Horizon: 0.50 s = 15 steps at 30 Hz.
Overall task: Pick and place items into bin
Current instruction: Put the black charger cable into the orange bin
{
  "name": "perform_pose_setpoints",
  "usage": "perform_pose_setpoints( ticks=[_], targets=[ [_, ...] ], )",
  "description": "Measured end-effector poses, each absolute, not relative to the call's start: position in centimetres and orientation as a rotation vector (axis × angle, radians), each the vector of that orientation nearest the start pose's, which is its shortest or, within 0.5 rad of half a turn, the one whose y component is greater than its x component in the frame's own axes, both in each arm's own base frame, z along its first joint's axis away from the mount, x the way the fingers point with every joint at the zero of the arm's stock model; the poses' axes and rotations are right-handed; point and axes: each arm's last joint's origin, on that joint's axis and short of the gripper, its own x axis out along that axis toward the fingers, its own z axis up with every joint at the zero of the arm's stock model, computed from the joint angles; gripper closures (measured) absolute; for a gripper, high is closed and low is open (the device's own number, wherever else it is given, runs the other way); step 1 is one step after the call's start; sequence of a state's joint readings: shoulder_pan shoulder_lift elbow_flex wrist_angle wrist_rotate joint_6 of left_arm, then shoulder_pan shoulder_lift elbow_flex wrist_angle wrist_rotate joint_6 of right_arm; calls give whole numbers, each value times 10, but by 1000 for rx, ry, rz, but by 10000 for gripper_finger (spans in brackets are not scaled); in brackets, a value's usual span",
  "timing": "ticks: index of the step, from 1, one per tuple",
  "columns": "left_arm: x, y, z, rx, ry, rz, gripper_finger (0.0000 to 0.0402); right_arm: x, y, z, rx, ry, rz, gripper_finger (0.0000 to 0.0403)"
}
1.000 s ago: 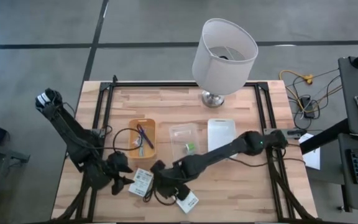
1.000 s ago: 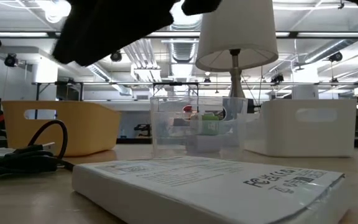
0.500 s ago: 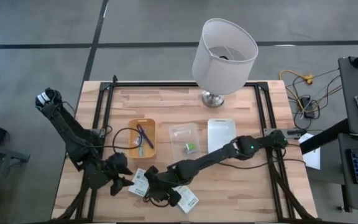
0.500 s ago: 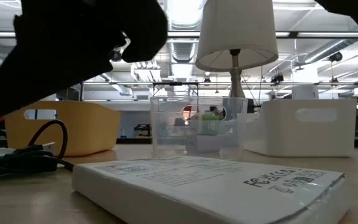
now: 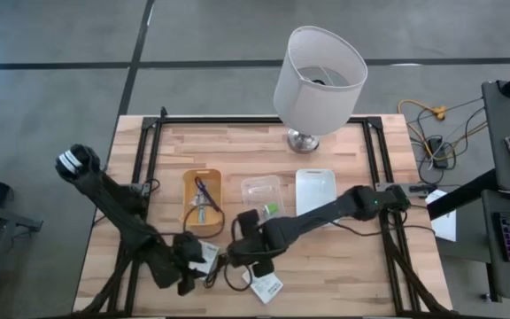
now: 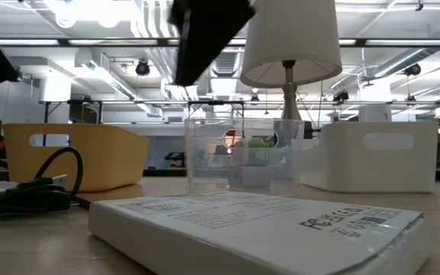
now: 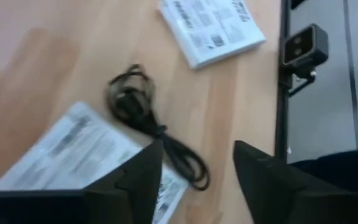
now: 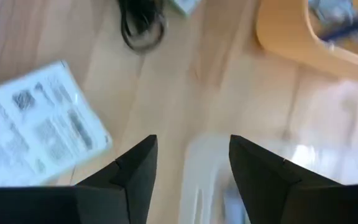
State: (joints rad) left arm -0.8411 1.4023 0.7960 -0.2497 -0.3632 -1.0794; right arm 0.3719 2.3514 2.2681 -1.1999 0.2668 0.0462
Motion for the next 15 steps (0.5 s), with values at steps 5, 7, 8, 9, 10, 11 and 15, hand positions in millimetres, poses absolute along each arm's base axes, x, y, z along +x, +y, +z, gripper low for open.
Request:
perform_pose_setpoints(
  ticks=[5, 7, 8, 9, 10, 11, 15],
  targets=[
    [205, -210, 200, -487, 850, -35, 332, 430, 176, 259, -395, 1234, -61, 232],
    [209, -214, 199, -481, 857, -31, 376, 421, 187, 265, -418, 1214, -102, 240],
    [211, -216, 198, -478, 858, -30, 388, 417, 192, 267, -425, 1203, -123, 245],
    [212, -217, 198, -479, 858, -30, 393, 413, 198, 269, -426, 1185, -141, 251],
    [213, -218, 196, -477, 860, -26, 393, 409, 203, 271, -426, 1169, -157, 256],
    [215, -219, 194, -476, 866, -16, 393, 406, 207, 273, -429, 1158, -173, 262],
    [220, -216, 178, -511, 913, 56, 400, 397, 220, 268, -405, 1143, -217, 286]
  ],
)
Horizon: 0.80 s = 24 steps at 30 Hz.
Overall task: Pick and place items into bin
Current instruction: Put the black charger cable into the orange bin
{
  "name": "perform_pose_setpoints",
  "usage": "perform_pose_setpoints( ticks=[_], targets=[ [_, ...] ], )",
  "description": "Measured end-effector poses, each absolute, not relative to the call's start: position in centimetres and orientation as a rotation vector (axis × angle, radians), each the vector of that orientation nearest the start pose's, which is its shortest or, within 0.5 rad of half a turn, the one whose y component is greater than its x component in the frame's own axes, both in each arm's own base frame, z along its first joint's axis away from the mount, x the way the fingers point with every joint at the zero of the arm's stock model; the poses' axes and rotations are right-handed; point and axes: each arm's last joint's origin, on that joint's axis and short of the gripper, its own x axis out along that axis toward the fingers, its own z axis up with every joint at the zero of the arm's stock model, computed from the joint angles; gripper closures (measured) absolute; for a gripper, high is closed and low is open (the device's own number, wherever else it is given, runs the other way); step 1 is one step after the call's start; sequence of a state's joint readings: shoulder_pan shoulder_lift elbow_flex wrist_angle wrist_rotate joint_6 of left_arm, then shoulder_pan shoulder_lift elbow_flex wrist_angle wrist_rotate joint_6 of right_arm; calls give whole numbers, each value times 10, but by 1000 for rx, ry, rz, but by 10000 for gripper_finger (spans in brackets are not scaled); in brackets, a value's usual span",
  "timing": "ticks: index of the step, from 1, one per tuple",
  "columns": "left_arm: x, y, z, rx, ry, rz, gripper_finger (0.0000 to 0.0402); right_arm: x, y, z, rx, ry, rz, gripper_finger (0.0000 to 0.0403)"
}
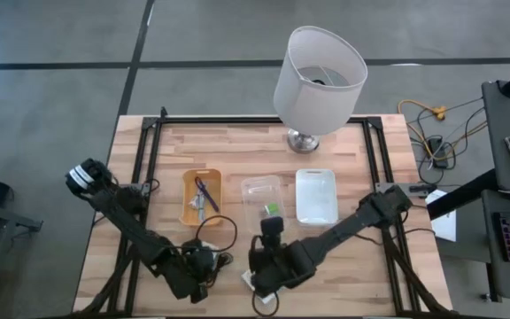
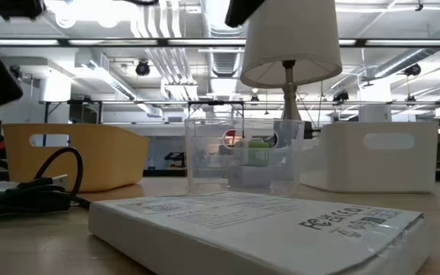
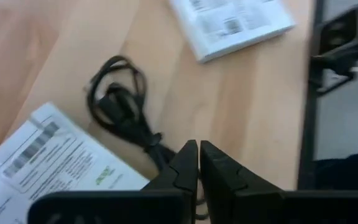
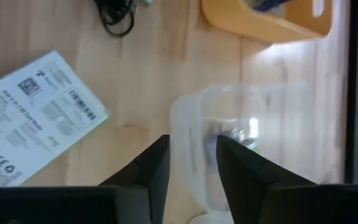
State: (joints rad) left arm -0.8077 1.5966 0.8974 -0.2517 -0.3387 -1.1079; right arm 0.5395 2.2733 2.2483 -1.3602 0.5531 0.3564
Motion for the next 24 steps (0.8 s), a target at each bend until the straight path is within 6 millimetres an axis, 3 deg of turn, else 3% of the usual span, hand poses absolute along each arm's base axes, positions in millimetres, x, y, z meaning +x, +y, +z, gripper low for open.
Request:
perform_pose_setpoints(
  ticks=[12, 20, 24],
  targets=[
    [239, -205, 152, -574, 1034, 161, 401, 387, 230, 246, -317, 1172, -307, 333],
    [253, -209, 153, -593, 1043, 141, 402, 386, 231, 242, -313, 1178, -318, 333],
    [265, -213, 156, -607, 967, 64, 402, 387, 230, 242, -327, 1162, -334, 335]
  ],
)
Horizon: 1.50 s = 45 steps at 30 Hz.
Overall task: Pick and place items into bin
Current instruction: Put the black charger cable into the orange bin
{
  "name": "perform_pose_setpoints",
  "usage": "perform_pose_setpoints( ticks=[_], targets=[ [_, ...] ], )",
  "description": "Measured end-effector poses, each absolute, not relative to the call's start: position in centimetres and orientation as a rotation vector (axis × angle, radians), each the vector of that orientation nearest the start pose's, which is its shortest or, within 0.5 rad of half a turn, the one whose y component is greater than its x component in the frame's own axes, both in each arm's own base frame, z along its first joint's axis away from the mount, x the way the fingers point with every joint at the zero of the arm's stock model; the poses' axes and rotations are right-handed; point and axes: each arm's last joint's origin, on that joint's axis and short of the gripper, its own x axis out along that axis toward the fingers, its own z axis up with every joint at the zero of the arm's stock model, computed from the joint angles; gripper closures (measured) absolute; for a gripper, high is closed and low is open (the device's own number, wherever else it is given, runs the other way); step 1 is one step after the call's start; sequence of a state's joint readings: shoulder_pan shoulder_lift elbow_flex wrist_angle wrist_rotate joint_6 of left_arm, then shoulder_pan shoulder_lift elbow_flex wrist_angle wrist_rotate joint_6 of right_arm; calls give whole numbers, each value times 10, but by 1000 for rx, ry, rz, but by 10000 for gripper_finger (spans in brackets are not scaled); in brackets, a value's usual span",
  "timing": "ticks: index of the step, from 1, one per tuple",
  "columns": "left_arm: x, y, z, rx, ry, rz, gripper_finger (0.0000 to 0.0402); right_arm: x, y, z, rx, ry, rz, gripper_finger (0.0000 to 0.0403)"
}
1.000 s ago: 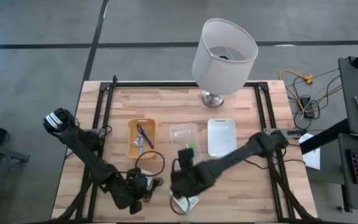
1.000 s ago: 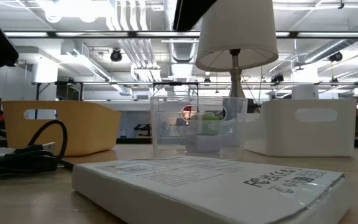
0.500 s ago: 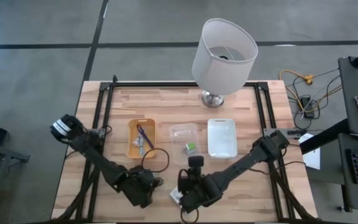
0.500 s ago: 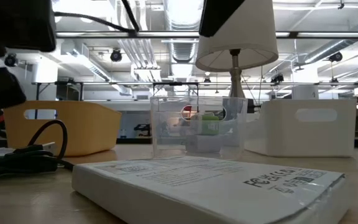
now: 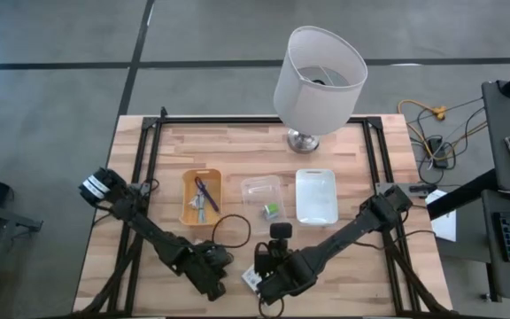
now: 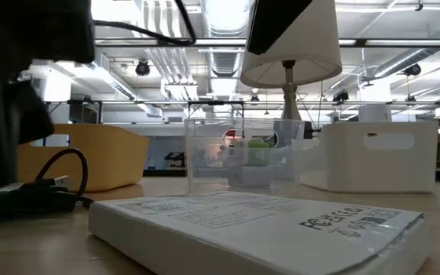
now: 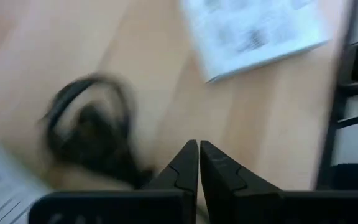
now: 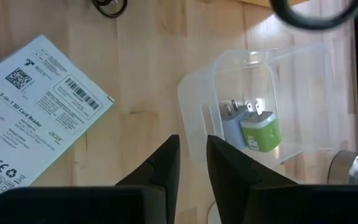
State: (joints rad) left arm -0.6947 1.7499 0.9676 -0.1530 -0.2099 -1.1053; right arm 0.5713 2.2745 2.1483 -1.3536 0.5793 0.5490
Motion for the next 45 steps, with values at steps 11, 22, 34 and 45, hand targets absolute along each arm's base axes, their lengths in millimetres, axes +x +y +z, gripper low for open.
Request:
perform_pose_setpoints(
  ticks=[11, 22, 34, 45],
  targets=[
    [256, -194, 187, -594, 937, 141, 402, 387, 229, 239, -337, 1170, -334, 335],
    [248, -194, 173, -585, 1147, 142, 402, 388, 223, 230, -345, 1195, -353, 335],
    [260, -202, 153, -627, 1139, 99, 401, 388, 220, 225, -349, 1207, -363, 335],
    [280, -203, 156, -677, 968, 30, 401, 389, 220, 225, -347, 1205, -362, 335]
  ],
)
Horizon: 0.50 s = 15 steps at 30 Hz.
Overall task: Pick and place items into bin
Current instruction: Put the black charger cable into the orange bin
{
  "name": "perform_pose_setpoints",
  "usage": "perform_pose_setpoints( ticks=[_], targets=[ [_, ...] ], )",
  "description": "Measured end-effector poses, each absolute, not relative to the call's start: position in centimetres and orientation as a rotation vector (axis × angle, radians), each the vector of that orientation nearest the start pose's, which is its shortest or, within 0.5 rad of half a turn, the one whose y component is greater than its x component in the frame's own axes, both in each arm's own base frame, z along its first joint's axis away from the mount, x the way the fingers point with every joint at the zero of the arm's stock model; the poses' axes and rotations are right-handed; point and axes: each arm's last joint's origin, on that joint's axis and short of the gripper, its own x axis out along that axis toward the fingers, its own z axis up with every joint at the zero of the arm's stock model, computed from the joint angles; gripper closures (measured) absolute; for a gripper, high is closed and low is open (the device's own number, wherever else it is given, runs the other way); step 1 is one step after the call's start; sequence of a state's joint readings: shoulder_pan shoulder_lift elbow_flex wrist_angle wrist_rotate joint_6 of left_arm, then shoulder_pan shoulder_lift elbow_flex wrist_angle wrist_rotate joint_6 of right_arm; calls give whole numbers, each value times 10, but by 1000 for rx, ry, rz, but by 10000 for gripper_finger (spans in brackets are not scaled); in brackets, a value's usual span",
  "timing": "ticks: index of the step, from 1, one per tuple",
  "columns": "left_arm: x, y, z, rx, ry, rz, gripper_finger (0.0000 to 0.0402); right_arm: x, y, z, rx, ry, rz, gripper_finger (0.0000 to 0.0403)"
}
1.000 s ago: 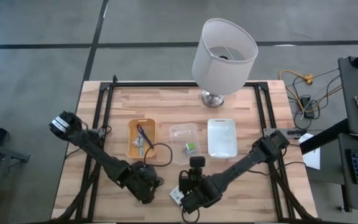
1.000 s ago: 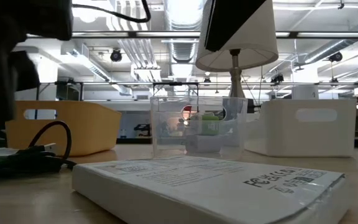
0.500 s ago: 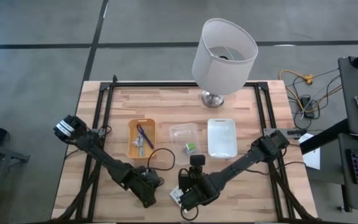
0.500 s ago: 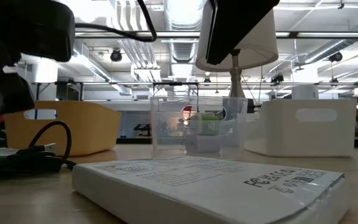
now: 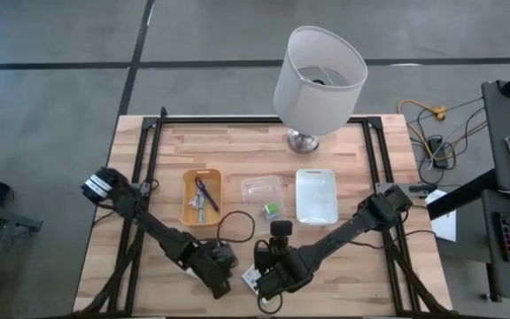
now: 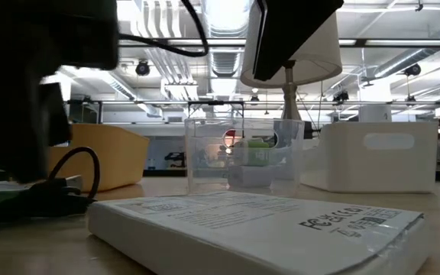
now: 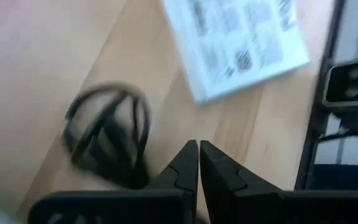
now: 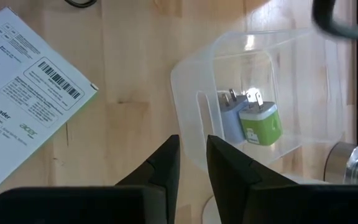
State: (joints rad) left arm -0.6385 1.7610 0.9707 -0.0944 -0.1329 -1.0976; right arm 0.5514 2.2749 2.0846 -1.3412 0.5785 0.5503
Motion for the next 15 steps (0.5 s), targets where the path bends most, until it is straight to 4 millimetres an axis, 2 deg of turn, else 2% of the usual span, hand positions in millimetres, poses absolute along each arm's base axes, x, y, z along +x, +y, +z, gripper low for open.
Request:
perform_pose_setpoints(
  ticks=[3, 5, 10, 15],
  targets=[
    [289, -201, 159, -664, 899, -16, 402, 389, 220, 225, -347, 1205, -362, 335],
    [288, -196, 163, -656, 909, 2, 402, 389, 220, 225, -346, 1205, -362, 335],
    [264, -188, 185, -589, 1005, 44, 402, 389, 220, 225, -346, 1206, -362, 335],
    [246, -191, 184, -490, 1125, 0, 402, 390, 219, 225, -344, 1205, -364, 335]
  ],
)
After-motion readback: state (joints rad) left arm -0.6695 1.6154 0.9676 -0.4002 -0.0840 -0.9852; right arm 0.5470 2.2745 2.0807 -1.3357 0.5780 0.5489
